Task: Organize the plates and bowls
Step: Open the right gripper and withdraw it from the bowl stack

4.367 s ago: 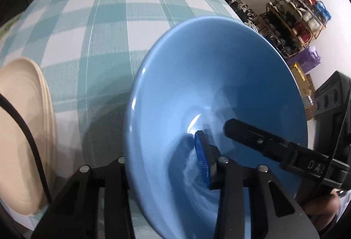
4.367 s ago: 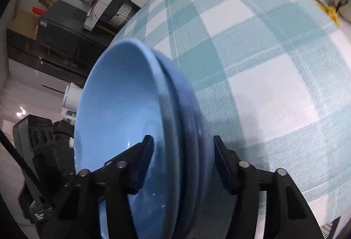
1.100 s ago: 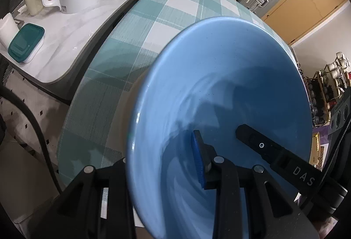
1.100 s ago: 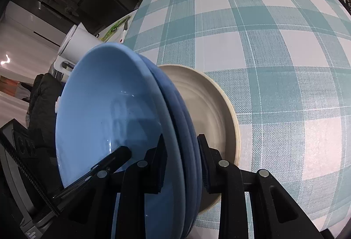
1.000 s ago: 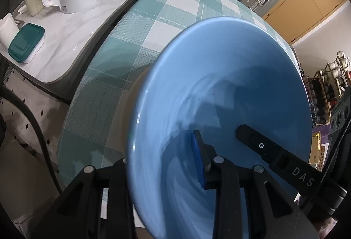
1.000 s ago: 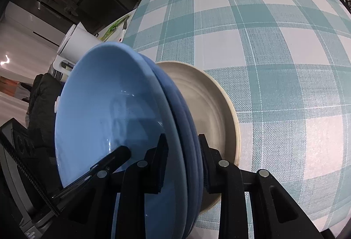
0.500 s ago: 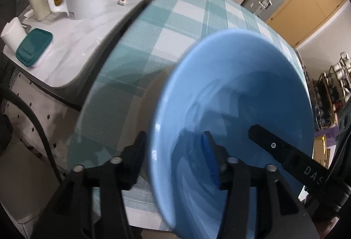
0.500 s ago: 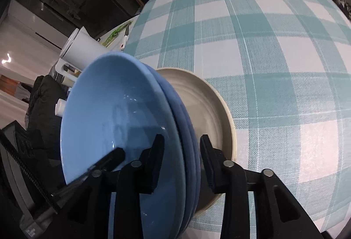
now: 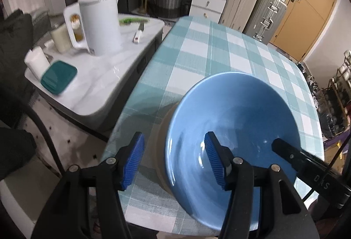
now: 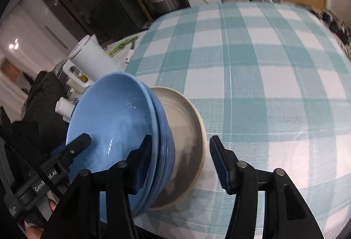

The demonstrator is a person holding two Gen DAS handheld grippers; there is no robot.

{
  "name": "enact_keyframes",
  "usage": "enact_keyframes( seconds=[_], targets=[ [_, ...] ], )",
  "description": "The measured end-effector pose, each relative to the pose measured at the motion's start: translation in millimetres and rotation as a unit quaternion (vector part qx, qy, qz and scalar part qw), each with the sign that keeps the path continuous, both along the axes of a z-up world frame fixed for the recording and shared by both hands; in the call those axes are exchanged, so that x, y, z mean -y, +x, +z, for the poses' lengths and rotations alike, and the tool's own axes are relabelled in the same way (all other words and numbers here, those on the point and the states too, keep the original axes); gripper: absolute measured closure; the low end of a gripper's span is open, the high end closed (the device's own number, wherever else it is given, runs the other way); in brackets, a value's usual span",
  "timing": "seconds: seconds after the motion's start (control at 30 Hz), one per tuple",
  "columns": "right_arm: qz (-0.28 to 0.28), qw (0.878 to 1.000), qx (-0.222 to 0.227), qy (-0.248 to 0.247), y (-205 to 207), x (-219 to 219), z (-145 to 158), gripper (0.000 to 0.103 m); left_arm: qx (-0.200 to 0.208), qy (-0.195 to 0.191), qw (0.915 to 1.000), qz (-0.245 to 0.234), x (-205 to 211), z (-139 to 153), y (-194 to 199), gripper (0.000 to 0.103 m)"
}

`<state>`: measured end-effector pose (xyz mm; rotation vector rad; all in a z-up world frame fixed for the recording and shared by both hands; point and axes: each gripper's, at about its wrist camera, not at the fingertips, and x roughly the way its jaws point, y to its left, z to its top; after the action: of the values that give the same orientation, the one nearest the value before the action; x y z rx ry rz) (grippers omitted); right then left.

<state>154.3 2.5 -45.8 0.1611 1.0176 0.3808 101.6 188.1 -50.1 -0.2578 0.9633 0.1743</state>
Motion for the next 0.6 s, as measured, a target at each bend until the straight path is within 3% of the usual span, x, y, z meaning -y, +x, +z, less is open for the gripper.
enact_keyframes(
  seconds=[0.13,0.23,0.4,0.5,0.6],
  targets=[
    [0.025,0.997,0.079,-0.003,-25.3,7.7,21.5,0.037,0.049,0.015,0.9987,0.004,10.1,16.3,-21.8,0.039],
    [0.039,0.987,0.155,-0.016,-50.8,16.2,34.7,0.028,0.095,0.029,0.9951,0.002,20.8,30.2,-39.1,0.026],
    [0.038,0.972,0.233,-0.021,-85.9,37.9,45.8,0.017,0.146,0.091,0.985,-0.011,47.2,44.9,-55.8,0.024],
    [0.039,0.964,0.264,-0.012,-102.0,51.8,48.1,0.016,0.166,0.092,0.9816,-0.019,57.1,50.5,-61.2,0.021],
    [0.028,0.944,0.326,-0.041,-119.1,62.8,46.3,0.007,0.187,0.077,0.9792,-0.019,62.0,55.5,-67.9,0.02]
  ],
)
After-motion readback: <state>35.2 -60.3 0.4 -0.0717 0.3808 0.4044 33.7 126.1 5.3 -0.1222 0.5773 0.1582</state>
